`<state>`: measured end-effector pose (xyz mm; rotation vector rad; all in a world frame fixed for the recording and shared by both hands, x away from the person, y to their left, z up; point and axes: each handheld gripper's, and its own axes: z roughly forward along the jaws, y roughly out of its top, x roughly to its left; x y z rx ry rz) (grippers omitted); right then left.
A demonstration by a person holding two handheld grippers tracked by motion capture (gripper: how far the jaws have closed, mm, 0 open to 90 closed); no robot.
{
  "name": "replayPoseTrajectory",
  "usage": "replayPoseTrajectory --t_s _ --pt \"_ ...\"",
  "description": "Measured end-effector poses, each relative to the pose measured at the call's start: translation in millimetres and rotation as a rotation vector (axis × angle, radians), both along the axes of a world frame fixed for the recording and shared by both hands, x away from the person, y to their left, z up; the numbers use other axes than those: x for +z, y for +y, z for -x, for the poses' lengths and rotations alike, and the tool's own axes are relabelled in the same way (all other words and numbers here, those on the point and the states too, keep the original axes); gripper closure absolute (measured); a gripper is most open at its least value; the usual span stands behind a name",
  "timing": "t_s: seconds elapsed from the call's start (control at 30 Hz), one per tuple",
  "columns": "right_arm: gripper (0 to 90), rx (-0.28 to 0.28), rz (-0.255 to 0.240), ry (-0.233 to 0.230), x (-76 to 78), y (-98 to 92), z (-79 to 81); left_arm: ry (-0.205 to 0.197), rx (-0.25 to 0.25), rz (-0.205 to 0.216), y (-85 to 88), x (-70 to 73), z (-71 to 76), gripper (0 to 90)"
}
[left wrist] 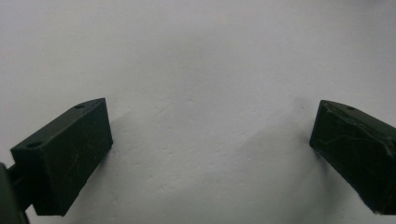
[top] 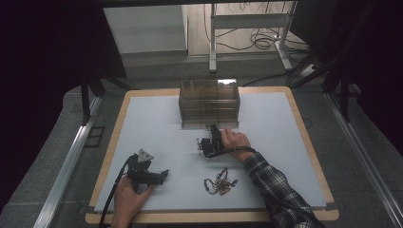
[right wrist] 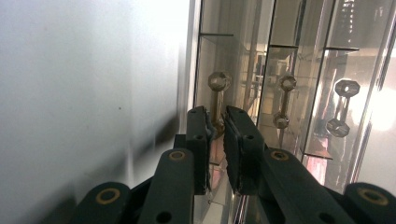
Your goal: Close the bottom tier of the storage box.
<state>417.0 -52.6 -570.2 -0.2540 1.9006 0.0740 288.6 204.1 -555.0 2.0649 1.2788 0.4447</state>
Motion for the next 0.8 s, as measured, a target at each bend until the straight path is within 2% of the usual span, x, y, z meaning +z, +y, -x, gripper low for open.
replayPoseTrajectory --t_s 0.17,0.2,0.23,0.33,0.47,0.63,0.77,0.8 --pt "73.9 0.001 -0.001 0.018 0.7 -1.1 0.8 0.000 0.000 0.000 0.0 0.0 0.0 0.0" --pt "73.0 0.002 -0.005 0.007 0.7 -1.5 1.2 0.000 0.000 0.000 0.0 0.0 0.0 0.0" --pt "71.7 -0.013 -0.011 0.020 1.0 -1.9 2.0 0.000 0.000 0.000 0.0 0.0 0.0 0.0" --pt "69.2 0.000 -0.012 0.016 3.5 -2.2 1.2 0.000 0.000 0.000 0.0 0.0 0.0 0.0" --pt "64.4 0.001 -0.028 0.025 7.8 -2.7 2.0 0.000 0.000 0.000 0.0 0.0 0.0 0.0" --pt "58.9 0.001 -0.075 0.067 14.7 -2.4 4.1 0.000 0.000 0.000 0.0 0.0 0.0 0.0" --pt "57.1 -0.006 -0.085 0.088 18.5 -1.8 4.6 0.000 0.000 0.000 0.0 0.0 0.0 0.0" --pt "56.2 -0.015 -0.087 0.082 19.5 -1.6 5.0 0.000 0.000 0.000 0.0 0.0 0.0 0.0"
